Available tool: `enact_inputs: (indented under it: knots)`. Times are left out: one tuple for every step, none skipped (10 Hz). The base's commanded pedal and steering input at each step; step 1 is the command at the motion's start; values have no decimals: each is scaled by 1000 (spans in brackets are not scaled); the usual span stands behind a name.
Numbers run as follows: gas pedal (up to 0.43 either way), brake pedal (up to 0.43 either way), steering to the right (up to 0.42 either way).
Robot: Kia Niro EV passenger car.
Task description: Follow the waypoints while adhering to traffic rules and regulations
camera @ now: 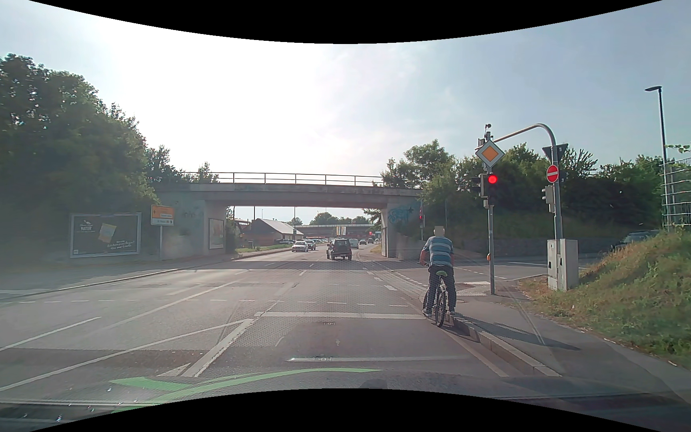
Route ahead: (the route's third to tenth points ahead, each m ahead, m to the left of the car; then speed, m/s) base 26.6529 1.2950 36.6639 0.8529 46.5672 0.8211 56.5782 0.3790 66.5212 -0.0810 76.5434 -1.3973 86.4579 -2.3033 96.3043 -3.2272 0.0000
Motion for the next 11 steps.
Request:
enact_inputs:
  knots:
    - [0, 305, 1]
    - [0, 305, 2]
    - [0, 305, 2]
    - [0, 305, 2]
    - [0, 305, 2]
    - [0, 305, 2]
    - [0, 305, 2]
    - [0, 305, 2]
    - [0, 305, 2]
    - [0, 305, 1]
    - [0, 305, 2]
